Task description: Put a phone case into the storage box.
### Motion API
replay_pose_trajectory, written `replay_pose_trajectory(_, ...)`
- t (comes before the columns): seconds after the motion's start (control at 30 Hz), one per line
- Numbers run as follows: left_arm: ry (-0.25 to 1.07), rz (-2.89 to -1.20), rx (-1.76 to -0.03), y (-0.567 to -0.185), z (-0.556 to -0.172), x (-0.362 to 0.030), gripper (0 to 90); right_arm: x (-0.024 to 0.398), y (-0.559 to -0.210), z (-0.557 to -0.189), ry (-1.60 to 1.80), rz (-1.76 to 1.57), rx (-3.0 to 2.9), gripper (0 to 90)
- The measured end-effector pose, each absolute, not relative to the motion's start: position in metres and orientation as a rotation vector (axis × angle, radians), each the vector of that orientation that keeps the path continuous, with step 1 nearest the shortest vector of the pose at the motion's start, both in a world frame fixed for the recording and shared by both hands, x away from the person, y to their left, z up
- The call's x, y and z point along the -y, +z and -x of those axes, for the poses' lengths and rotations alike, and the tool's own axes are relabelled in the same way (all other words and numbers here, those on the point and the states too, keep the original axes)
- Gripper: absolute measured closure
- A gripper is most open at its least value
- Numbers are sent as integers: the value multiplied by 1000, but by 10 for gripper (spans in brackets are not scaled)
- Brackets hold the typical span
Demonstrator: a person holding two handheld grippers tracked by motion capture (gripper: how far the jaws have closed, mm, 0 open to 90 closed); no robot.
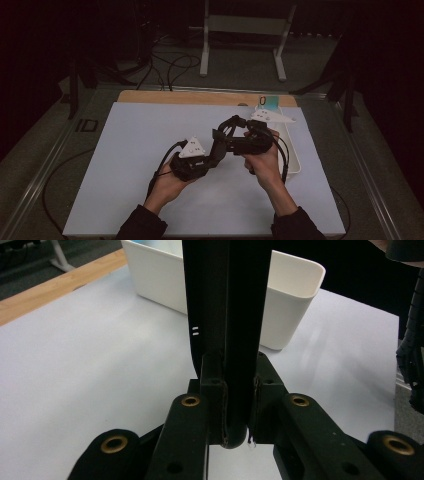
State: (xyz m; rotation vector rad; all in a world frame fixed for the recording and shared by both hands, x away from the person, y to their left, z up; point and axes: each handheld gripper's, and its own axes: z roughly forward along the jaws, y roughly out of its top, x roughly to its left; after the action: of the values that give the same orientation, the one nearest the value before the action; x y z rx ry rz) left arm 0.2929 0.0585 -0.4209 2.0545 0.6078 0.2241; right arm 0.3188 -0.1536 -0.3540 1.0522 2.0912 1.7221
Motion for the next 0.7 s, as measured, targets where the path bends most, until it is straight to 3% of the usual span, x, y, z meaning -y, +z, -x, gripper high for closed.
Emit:
replay_pose_trajectory(0.33,244,-2060,-596,-421,-292,-58,786,155,-354,-317,1703,-1031,-2108,131)
replay_pose_trajectory(0.6,239,-2032,-613,-418,-293,-66,558,155,-354,-317,1692,-1024,-2107,133)
replay_pose_trajectory(0.7,278,-2016,-653,-418,-293,-71,426,156,-354,-317,1683,-1024,-2103,133)
